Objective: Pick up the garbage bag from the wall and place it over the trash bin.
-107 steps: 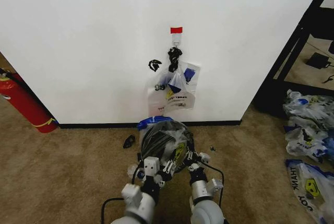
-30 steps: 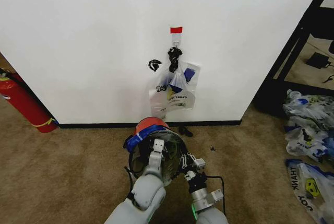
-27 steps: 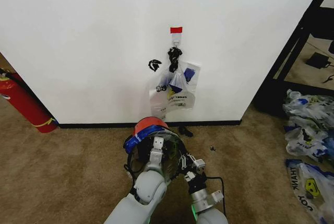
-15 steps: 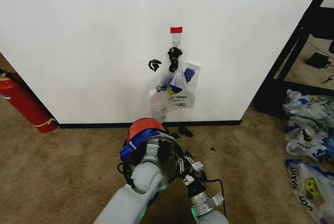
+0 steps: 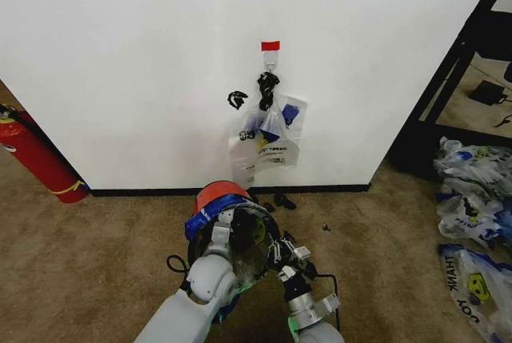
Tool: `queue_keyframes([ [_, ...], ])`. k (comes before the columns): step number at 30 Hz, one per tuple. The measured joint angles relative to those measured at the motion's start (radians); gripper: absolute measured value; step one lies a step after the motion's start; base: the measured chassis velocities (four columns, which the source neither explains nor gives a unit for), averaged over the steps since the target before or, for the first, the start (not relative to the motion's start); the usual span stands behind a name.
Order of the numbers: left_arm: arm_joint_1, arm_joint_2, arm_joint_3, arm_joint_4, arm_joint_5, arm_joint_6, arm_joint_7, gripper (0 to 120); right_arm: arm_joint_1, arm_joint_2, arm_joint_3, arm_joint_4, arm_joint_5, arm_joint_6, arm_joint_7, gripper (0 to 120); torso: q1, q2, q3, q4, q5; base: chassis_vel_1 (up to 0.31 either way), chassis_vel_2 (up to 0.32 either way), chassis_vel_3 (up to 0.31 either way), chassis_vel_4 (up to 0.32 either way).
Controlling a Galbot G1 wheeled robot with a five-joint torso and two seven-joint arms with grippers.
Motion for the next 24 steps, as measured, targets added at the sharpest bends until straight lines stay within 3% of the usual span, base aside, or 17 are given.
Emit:
queue_keyframes([
  [9,0.07,0.037,0.019,-0.124,0.002,-0.041,0.04,0,0.013,0.025,0.017,-0.017,0.012,-0.001,0.042,0,0.0,0.0,0.0,-0.0001,0.0002,0.0,0.0,0.0,0.0],
  [15,0.206,0.109,-0.002,-0.331,0.024,-0.099,0.102,0,0.072,0.064,0.039,-0.087,0.009,-0.017,0.111,0,0.0,0.0,0.0,0.0,0.0,0.0,0.0,0.0,0.0],
  [18,0.251,0.139,-0.036,-0.39,0.024,-0.143,0.146,0,0.087,0.076,0.041,-0.093,0.026,-0.033,0.157,0,0.0,0.0,0.0,-0.0001,0.0,0.0,0.0,0.0,0.0],
  [22,0.375,0.269,-0.118,-0.516,0.022,-0.191,0.235,0,0.099,0.084,0.039,-0.073,0.076,-0.096,0.273,0,0.0,0.0,0.0,-0.0003,0.0002,0.0,0.0,0.0,0.0],
  [24,0.459,0.349,-0.172,-0.564,0.035,-0.219,0.253,7,0.101,0.083,0.038,-0.061,0.092,-0.117,0.319,0,0.0,0.0,0.0,0.0002,0.0,0.0,0.0,0.0,0.0],
])
